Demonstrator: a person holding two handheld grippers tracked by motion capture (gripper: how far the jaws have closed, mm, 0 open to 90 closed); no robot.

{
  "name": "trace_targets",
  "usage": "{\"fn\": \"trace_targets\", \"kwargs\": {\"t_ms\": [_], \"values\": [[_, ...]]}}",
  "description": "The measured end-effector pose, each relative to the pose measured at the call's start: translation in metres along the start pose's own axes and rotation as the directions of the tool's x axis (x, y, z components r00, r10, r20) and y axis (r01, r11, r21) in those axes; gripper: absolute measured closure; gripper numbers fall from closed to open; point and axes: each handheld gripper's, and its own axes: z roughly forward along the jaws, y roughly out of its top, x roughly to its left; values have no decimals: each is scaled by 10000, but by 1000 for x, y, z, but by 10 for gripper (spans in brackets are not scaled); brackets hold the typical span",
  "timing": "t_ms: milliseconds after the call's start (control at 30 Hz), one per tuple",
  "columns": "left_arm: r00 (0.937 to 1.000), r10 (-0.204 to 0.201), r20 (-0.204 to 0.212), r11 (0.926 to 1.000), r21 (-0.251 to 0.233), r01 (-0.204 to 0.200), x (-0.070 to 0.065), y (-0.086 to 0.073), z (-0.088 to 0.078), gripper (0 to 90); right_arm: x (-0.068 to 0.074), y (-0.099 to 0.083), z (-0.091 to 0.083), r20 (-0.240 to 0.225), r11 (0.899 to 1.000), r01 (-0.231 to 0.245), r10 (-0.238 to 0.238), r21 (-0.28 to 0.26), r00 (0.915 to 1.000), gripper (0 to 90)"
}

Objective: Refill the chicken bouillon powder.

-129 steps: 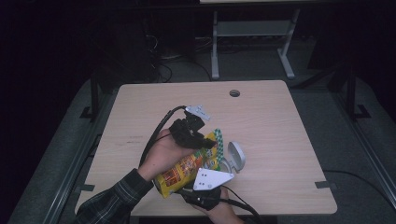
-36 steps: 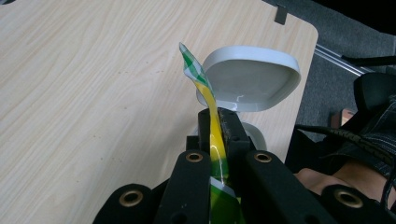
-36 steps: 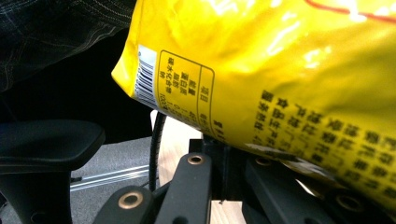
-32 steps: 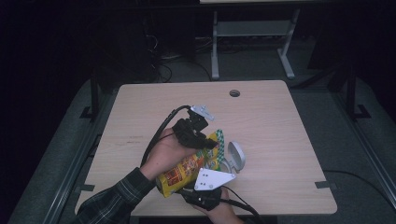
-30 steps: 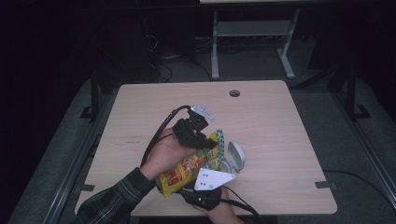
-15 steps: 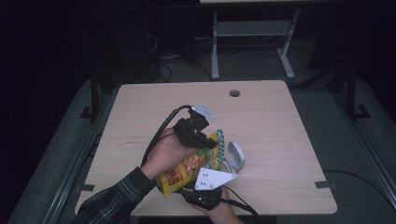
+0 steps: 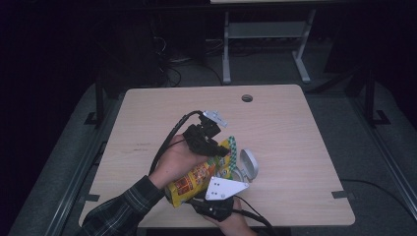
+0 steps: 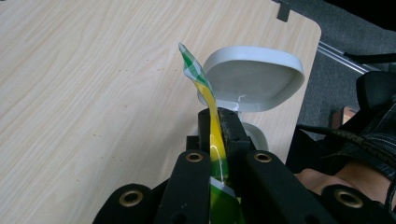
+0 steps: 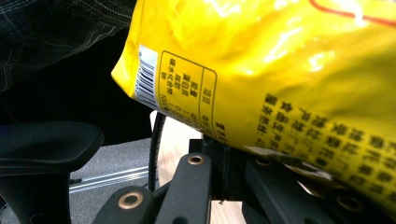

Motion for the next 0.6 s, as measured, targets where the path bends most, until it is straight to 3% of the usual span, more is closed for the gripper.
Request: {"fn": "trace_targets", "kwargs": {"t_ms": [600], "values": [[10000, 31, -15, 10000, -63, -31, 1, -1, -1, 898, 0, 0, 0, 1, 10000, 45, -45, 36, 10000, 900]]}}
